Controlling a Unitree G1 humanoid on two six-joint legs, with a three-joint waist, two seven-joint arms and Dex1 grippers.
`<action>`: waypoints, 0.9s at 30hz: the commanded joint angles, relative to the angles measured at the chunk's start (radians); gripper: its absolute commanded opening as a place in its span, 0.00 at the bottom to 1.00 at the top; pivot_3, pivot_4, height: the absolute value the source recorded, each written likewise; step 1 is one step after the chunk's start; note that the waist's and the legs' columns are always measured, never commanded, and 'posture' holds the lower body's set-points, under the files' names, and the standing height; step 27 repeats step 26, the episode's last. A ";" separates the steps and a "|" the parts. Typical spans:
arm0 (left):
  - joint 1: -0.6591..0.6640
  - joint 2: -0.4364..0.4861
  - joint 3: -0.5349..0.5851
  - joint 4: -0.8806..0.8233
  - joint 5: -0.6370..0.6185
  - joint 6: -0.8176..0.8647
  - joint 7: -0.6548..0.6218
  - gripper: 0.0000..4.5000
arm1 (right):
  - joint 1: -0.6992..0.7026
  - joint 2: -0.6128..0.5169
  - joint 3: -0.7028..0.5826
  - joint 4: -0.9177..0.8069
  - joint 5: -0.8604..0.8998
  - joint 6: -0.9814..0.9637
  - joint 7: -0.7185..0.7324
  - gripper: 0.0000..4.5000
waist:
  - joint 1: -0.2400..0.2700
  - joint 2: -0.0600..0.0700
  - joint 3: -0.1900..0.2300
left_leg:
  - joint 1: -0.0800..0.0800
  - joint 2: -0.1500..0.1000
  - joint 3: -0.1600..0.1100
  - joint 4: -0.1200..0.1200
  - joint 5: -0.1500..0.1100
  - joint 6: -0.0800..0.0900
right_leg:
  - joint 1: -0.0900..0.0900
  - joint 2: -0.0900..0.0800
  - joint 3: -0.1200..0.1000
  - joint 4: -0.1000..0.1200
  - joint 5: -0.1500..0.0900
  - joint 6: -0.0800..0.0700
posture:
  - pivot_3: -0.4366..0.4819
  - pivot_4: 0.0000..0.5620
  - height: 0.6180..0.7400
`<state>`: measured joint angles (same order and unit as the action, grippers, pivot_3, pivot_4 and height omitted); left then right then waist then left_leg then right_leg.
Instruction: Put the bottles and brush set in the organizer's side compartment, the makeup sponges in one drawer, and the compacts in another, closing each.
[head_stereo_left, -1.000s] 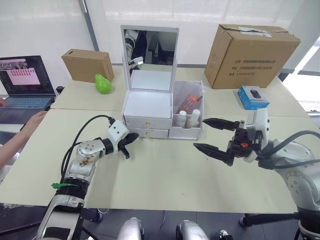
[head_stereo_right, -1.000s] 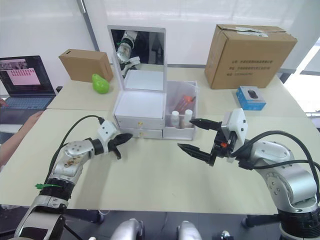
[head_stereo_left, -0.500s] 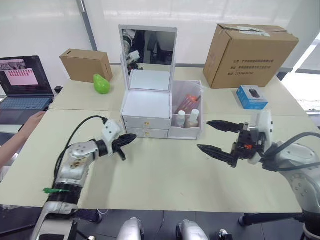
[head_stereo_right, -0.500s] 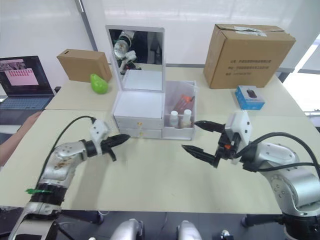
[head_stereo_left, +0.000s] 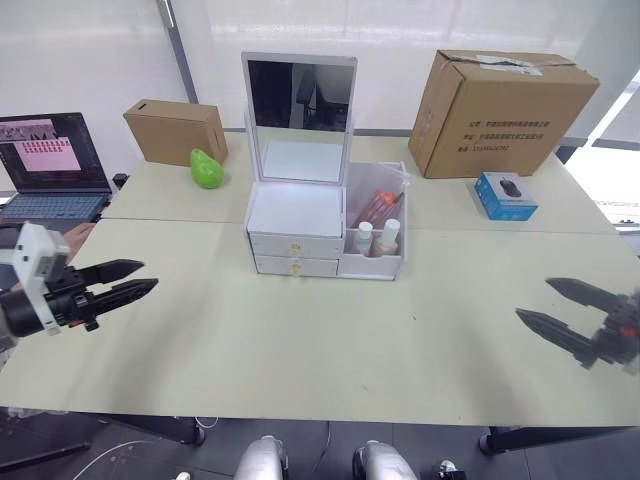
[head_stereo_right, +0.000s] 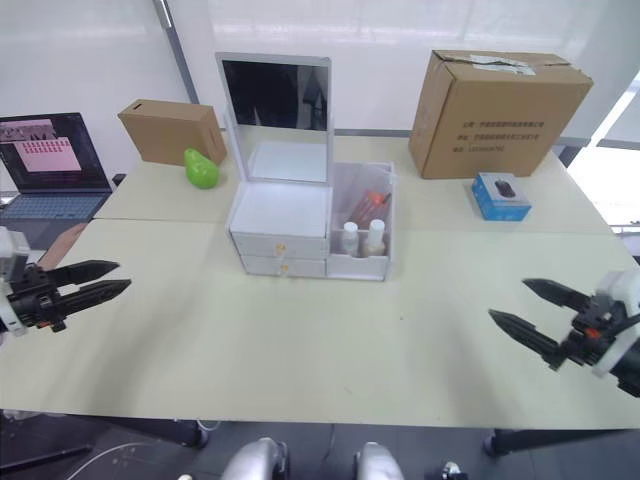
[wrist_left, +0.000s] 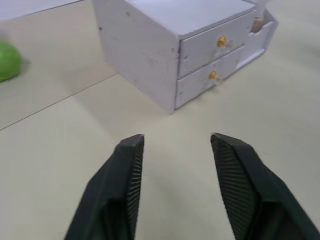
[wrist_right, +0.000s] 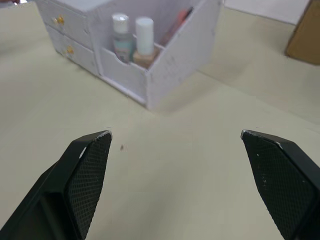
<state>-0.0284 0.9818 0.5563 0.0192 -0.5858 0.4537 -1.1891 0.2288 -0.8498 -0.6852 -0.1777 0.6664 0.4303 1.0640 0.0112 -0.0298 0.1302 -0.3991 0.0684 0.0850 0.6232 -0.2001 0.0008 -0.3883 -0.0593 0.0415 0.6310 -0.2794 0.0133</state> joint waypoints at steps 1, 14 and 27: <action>0.001 0.030 0.055 0.039 0.020 -0.047 -0.001 0.77 | 0.006 -0.009 -0.050 0.052 -0.018 -0.061 0.031 1.00 | -0.001 0.000 0.000 | 0.000 0.000 0.000 0.000 0.000 0.000 | 0.000 0.000 0.000 0.000 0.000 0.000 | 0.48 0.27 1.00; 0.040 0.014 0.026 0.051 0.095 -0.117 0.036 1.00 | -0.034 -0.015 -0.008 0.059 -0.018 -0.057 0.027 1.00 | 0.000 0.001 0.000 | 0.001 0.000 0.001 -0.004 0.000 0.000 | -0.001 -0.001 0.001 0.000 0.000 -0.001 | 0.48 0.27 1.00; 0.030 0.017 0.016 0.039 0.095 -0.117 0.059 1.00 | -0.068 -0.015 0.015 0.041 -0.009 -0.039 0.011 1.00 | -0.002 0.001 0.000 | 0.001 0.000 0.002 -0.005 0.000 0.000 | -0.001 -0.001 0.001 0.000 0.001 0.001 | 0.48 0.27 1.00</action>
